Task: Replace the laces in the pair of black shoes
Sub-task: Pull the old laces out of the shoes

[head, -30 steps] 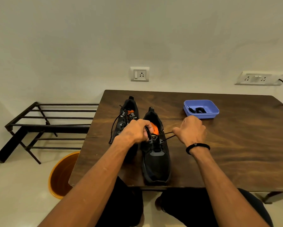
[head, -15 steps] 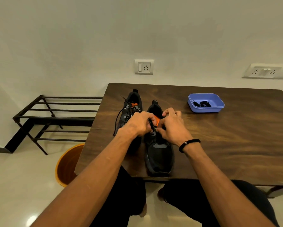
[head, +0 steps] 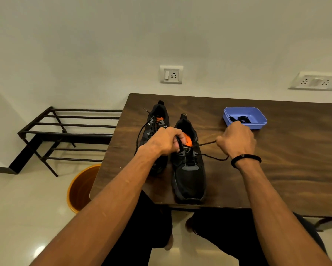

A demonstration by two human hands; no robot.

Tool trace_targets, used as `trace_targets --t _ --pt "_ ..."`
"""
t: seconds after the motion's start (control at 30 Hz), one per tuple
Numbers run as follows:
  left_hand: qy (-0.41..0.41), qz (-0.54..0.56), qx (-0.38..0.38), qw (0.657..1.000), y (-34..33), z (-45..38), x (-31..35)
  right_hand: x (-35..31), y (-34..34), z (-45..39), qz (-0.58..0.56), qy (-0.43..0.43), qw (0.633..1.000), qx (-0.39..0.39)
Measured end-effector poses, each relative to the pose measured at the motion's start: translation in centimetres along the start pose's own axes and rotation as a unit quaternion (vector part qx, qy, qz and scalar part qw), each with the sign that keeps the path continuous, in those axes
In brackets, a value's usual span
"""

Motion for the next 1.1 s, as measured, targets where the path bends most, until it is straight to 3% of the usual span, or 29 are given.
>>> trace_targets --t 0.1,0.23,0.33,0.43,0.57,0.7,0.87,0.97,1.1 --pt "0.004 -0.003 0.004 1.000 0.0 0.0 -0.1 0.1 -0.5 0.1 0.016 0.018 0.999 -0.024" --pt "0.002 -0.021 0.013 1.000 0.0 0.1 -0.1 -3.1 -2.0 0.8 -0.039 0.174 0.978 -0.106" --pt "-0.002 -0.030 0.018 0.999 0.1 0.2 -0.1 -4.8 -3.7 2.5 -0.042 0.229 0.958 -0.167" --pt "-0.005 -0.035 0.021 0.999 0.0 0.1 -0.1 -4.7 -5.1 3.0 -0.020 0.225 0.957 -0.182" --pt "-0.010 -0.042 0.020 0.999 -0.2 -0.2 0.0 -5.0 -4.6 2.6 -0.042 0.205 0.969 -0.128" --pt "-0.008 -0.029 0.012 0.999 -0.1 -0.2 -0.2 -4.1 -3.0 1.4 -0.105 0.093 0.988 -0.058" --pt "-0.005 -0.029 0.000 1.000 -0.4 -0.3 -0.2 -1.8 -2.0 0.7 -0.159 -0.003 0.987 -0.006" --pt "-0.009 -0.031 -0.001 0.999 -0.5 -0.4 -0.2 -2.4 -2.4 1.1 -0.175 0.019 0.984 -0.021" --pt "-0.011 -0.019 0.002 1.000 -0.3 -0.3 -0.4 -3.2 -2.7 1.3 -0.170 0.070 0.977 -0.110"
Point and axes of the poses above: each hand's wrist, its own z-axis away from the middle knuckle, its own y-axis out of the back of the hand, x = y × z, the point moved 4 cm from there along -z, towards the middle knuckle
